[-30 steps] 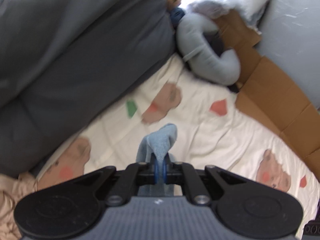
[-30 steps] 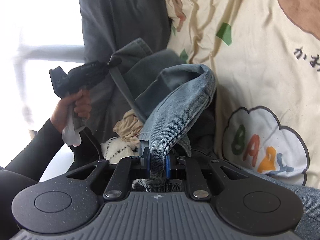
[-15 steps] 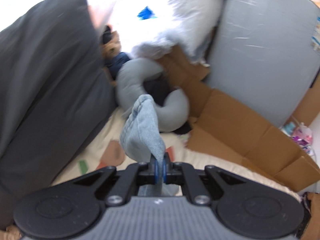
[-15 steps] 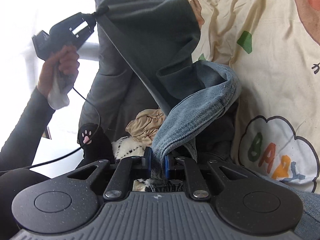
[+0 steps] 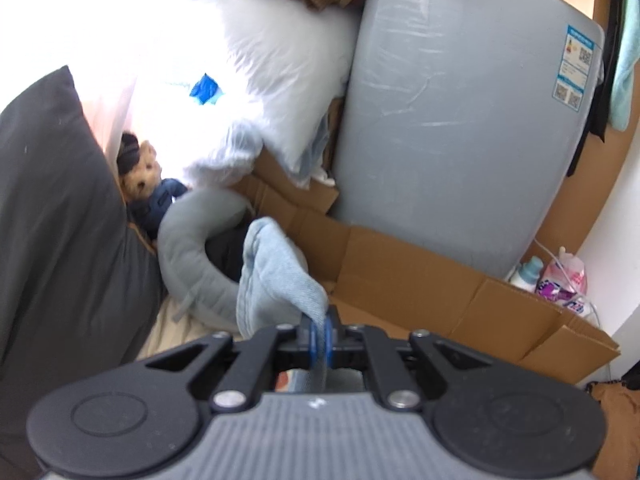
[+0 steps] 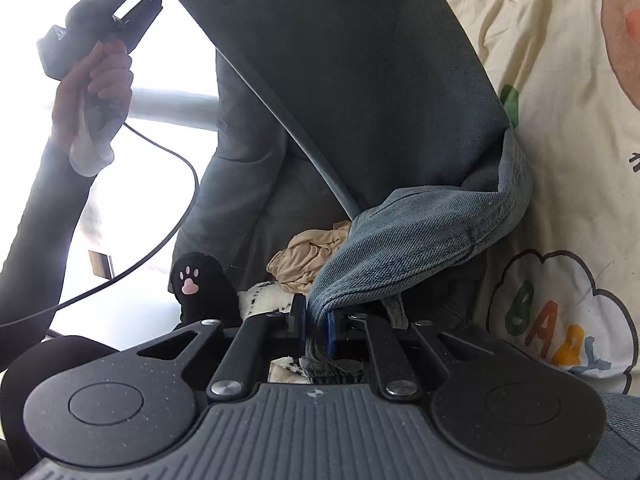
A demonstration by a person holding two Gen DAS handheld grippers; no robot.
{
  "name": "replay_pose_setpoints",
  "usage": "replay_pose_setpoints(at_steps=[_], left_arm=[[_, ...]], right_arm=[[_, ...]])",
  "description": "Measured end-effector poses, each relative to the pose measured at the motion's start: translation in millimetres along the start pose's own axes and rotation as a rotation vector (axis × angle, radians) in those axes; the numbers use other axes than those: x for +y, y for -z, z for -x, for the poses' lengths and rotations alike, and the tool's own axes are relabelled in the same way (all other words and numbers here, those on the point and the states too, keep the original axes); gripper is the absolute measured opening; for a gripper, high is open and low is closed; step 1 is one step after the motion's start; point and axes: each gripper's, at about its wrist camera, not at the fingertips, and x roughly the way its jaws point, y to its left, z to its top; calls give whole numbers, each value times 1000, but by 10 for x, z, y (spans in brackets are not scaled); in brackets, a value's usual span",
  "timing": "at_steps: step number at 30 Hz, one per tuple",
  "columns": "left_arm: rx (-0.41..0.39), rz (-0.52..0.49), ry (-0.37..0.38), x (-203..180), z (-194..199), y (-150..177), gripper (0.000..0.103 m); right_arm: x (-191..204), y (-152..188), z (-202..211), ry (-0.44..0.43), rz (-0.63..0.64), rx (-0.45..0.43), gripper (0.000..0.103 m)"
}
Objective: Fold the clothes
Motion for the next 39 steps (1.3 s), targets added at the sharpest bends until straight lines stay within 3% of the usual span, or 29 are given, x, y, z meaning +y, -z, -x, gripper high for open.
replay_pose_setpoints(at_steps=[11,25,29,39], left_arm=[[-28,-15,-144,279,-293,-266,4],[-90,-21,-259,613,-387,-683,4],[-86,2,-199,519,-443,-649,4],[-35,-98,136,-508,-592,-568,4]], right_arm=[[131,128,168,-87,47,44,6],[-46,316,344,-53,18,93,4],[-104,355,360,-39,-2,93,4],[52,189,182,-67,38,79,4]])
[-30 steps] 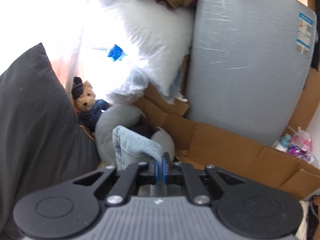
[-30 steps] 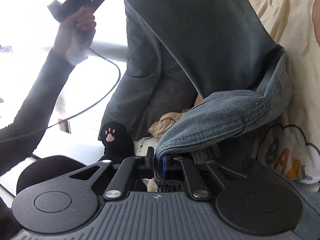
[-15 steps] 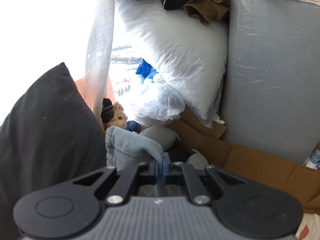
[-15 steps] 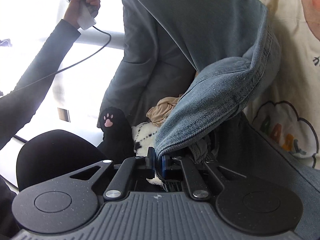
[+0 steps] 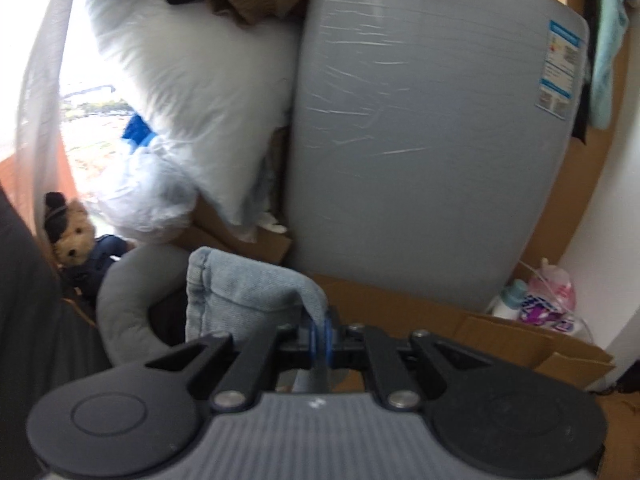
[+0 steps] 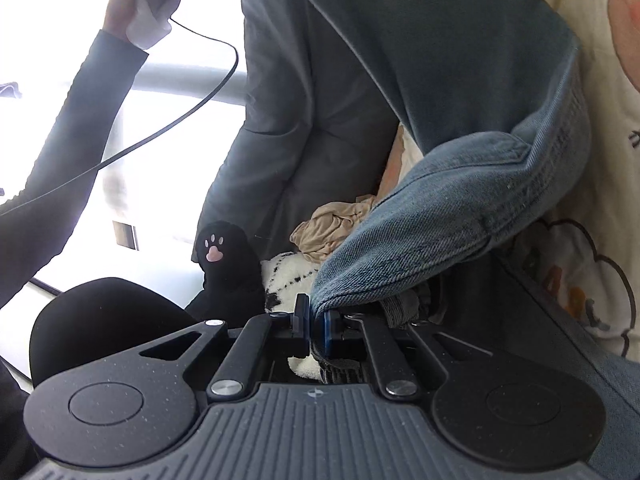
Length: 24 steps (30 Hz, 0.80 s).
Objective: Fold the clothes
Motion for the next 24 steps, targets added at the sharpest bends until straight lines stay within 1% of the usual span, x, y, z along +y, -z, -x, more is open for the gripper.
replay_pose_setpoints(at_steps=[3,6,7,8,9,10,11,13,18,24], left_arm=[[12,-6,66,-164,-87,54,5],[77,34,82,-158,-252,181,8],[102,42,76,-127,-290,245,16],[120,42,66,-107,-319,315,26],[137,41,57,-78,-337,385,34],[151,44,52,-46,-333,462,50],[157,51,51,2,-313,543,55],[177,77,48,158,-271,688,55],[237,139,0,578,-19,1099,55],[279,237,-60,1083,502,1735,56]], right_arm=[[27,-45,-46,-11,7,1,4],[26,-88,-98,-14,4,-2,4],[38,-107,-143,-15,4,-4,4],[42,-128,-167,-16,5,-4,4],[41,-149,-183,-18,5,-5,4],[37,-171,-202,-21,4,-6,4],[36,-194,-226,-25,3,-8,4],[45,-244,-290,-31,4,-8,4],[60,-376,-466,-32,6,-5,5],[51,-602,-677,-30,18,3,5]])
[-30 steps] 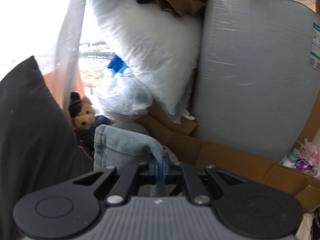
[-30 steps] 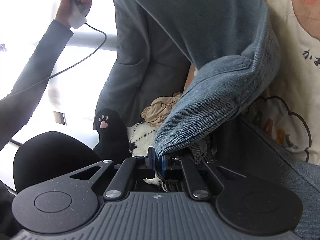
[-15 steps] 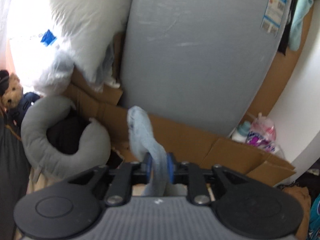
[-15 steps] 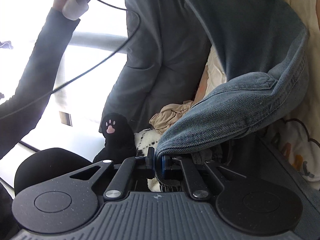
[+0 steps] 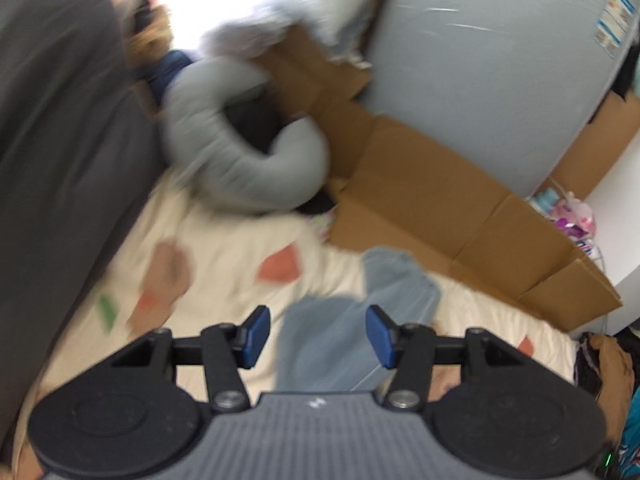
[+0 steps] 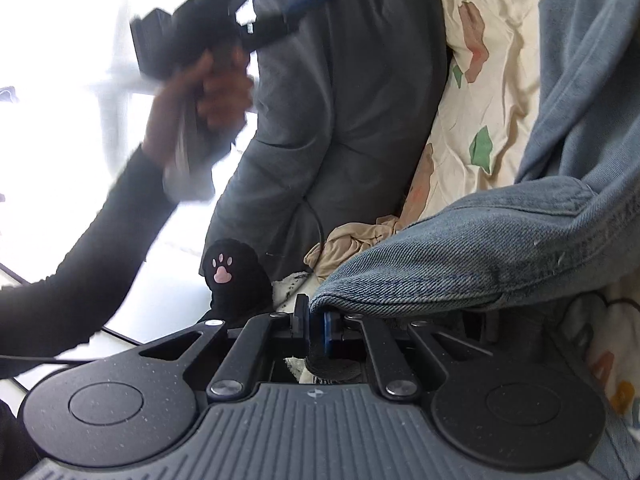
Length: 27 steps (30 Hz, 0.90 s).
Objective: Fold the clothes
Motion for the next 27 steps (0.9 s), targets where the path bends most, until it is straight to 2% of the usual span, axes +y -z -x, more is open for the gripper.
replay_pose_setpoints(at_steps=[4,7,12,20,27], left_arm=[[17,91,-53,540,228,471,58],[36,200,-97,978,390,896,58],[20,333,-148,1514,655,1488,57],[18,463,-156,2003,773,2087,57],[33,588,-196,2224,820,2536,57]], right_arm=[[37,-196,-155,24,17,3,5],[112,-369,-281,55,39,11,5],[174,-634,-513,117,62,45,5],[124,-1105,-863,220,41,47,5],[-121,-1547,-1195,308,-36,13,5]])
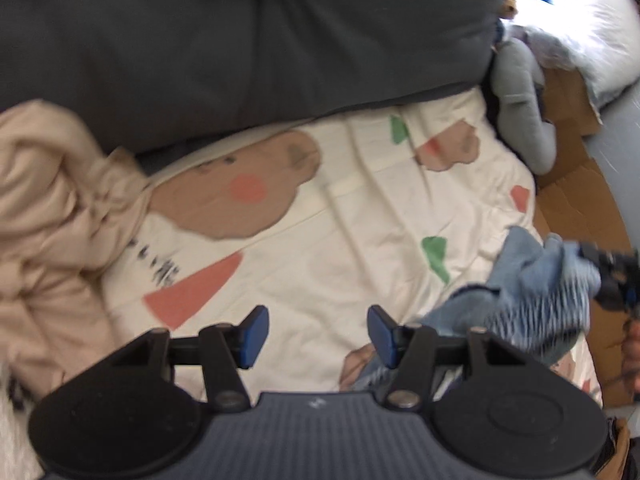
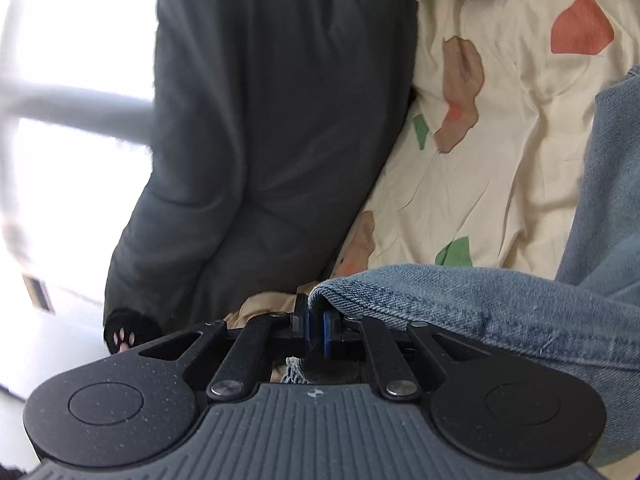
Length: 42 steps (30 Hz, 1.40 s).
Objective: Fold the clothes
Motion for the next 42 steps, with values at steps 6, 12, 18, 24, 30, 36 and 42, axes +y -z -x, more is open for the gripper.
replay_pose_setpoints(at_steps=[6,12,18,24,30,36,42], left_arm=[[-5,97,-16,247,47,307,57],[-81,191,-10,430,260,649,57],[-144,262,11,558,426,945,57],[-184,288,80,655,543,1314,57],[-247,375,135,723,543,1617,57],[-245,418,164,749,378,1749,57],[-205,446,183,770,188,1799,57]], right_arm=[[-229,-345,-465,71,-82,-16,5],[-438,-589,-796,184,-103,8,5],[-571,-720,-966,304,-123,6,6],[-370,-703,-956,410,-91,16,20],[192,-569,-863,482,152,64,37],[574,-506,-967,588,439,180,37],[725,-505,-1194,686,710,287,37]])
